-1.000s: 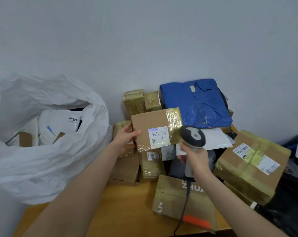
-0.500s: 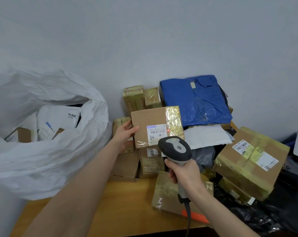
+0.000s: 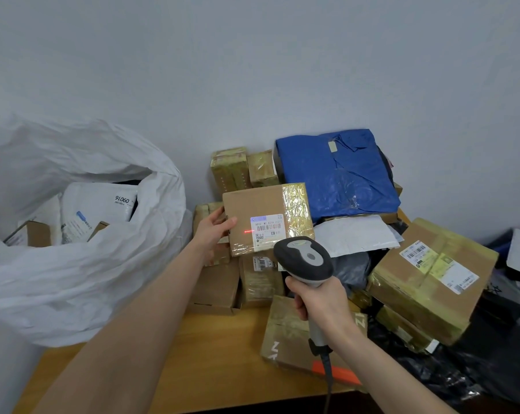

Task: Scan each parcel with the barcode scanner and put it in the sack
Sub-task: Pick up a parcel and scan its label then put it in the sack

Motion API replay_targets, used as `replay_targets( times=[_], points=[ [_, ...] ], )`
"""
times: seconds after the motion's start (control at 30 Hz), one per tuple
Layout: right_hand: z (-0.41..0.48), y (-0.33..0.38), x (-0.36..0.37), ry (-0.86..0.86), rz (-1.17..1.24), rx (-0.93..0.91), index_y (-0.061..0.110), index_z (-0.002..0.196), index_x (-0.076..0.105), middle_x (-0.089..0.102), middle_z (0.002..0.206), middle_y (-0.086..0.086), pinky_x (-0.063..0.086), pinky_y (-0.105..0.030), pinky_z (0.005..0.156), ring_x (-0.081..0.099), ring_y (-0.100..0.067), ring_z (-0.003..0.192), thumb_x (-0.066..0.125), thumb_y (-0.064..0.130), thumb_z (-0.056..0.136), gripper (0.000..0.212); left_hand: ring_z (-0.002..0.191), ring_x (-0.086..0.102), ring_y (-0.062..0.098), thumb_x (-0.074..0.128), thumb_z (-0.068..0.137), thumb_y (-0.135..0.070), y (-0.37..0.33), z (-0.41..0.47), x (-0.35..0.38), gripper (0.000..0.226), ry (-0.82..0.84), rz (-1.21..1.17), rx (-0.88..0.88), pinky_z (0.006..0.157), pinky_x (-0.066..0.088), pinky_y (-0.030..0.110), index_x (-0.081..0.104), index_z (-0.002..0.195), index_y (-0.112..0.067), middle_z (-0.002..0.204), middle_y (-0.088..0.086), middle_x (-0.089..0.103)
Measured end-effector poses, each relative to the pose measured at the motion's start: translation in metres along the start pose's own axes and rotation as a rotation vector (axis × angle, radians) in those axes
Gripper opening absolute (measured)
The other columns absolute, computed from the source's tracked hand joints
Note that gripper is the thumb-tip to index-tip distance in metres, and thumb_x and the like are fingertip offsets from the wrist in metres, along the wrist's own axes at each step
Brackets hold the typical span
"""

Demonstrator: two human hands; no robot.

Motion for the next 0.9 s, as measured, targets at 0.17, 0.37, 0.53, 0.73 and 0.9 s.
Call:
replay_targets(
  times=[0.17,0.37,0.53,0.73,0.9],
  points=[
    [-0.002,0.000,-0.003,0.008,-0.005,-0.013,0.008,0.054,0.060,0.058,0.046,-0.003,0.046,-0.025,0.052,0.052,-0.012,0.040,0.070,0.021,0.086,0.037,0.117,0.057,0.028,0.070,0.087,-0.016,0.001,-0.001,0.001,0.070,-0.009,0.004,0.005,0.093,0.050,0.051,0.036,0.148,-0.021,0.134,0.009,0.058],
    [-0.005,-0.001,-0.006,0.019,-0.010,-0.024,0.009,0.057,0.061,0.058,0.047,-0.004,0.045,-0.024,0.050,0.052,-0.012,0.039,0.070,0.020,0.087,0.033,0.113,0.060,0.027,0.070,0.087,-0.015,0.001,-0.005,0.003,0.070,-0.020,-0.020,0.007,0.079,0.053,0.043,0.036,0.148,-0.022,0.132,0.009,0.059],
    [-0.005,-0.003,-0.010,0.022,0.021,-0.005,0.009,0.058,0.060,0.057,0.046,-0.004,0.045,-0.026,0.049,0.051,-0.013,0.039,0.070,0.018,0.085,0.031,0.108,0.062,0.024,0.069,0.087,-0.014,0.002,-0.007,0.004,0.068,-0.024,-0.022,0.028,0.086,0.053,0.046,0.038,0.148,-0.022,0.130,0.009,0.061],
    [-0.006,-0.005,-0.012,0.041,0.113,0.011,0.004,0.070,0.065,0.061,0.048,-0.003,0.044,-0.022,0.045,0.054,-0.012,0.039,0.072,0.019,0.085,0.023,0.113,0.059,0.026,0.069,0.087,-0.013,0.001,-0.010,0.007,0.069,-0.032,-0.026,0.028,0.095,0.049,0.051,0.037,0.148,-0.021,0.132,0.008,0.059],
    [-0.007,-0.004,-0.014,0.063,0.150,0.017,-0.001,0.079,0.068,0.067,0.054,-0.007,0.045,-0.022,0.045,0.055,-0.012,0.041,0.071,0.020,0.086,0.022,0.109,0.060,0.024,0.068,0.088,-0.014,0.002,-0.014,0.008,0.068,-0.038,-0.021,0.027,0.089,0.052,0.047,0.037,0.148,-0.022,0.132,0.008,0.059]
  ],
)
Point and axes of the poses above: each hand's wrist, its own z-axis towards the middle knuckle, its own x-axis out of the palm, y = z × x, the point moved 1 cm from there along z, towards the middle knuckle
